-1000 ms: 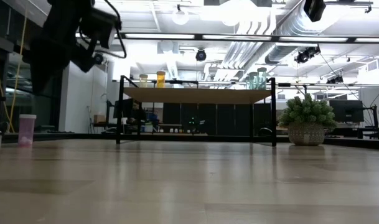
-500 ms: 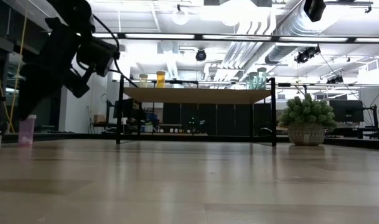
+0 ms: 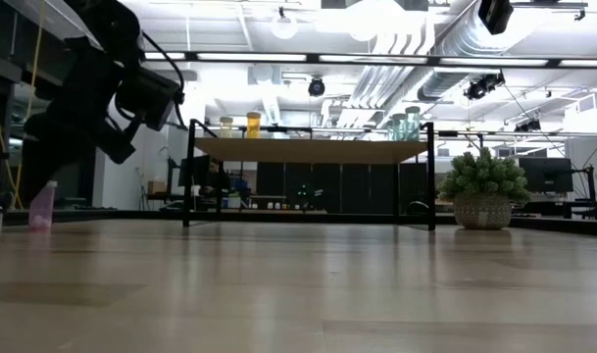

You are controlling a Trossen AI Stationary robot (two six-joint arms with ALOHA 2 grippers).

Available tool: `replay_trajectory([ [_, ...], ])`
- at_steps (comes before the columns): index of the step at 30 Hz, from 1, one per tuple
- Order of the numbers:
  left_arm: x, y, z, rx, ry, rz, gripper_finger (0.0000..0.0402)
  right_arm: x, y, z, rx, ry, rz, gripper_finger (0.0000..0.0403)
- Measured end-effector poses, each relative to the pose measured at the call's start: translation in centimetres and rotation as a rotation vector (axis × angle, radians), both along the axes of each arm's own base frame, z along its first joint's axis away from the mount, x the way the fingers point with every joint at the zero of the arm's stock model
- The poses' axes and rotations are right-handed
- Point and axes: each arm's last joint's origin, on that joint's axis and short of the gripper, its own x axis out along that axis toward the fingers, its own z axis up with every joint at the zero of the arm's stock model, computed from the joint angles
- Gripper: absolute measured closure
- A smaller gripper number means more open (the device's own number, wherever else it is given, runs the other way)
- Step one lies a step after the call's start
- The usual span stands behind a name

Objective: Pick and place medicine bottles onto shelf by color
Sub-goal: Put the top pink pill bottle on the shelf

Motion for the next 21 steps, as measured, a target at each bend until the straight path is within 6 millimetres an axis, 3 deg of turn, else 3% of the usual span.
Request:
replay_trajectory([
  [8, -0.01, 0.14, -0.08, 0.043, 0.012, -0.015, 0.0239, -0.01, -0.01, 0.00, 0.000, 0.000, -0.002, 0.0403],
  [21, 0.42, 0.34, -0.09, 0.058, -0.030, -0.021, 0.0245, -0.01, -0.04, 0.00, -0.002, 0.000, -0.012, 0.0403],
])
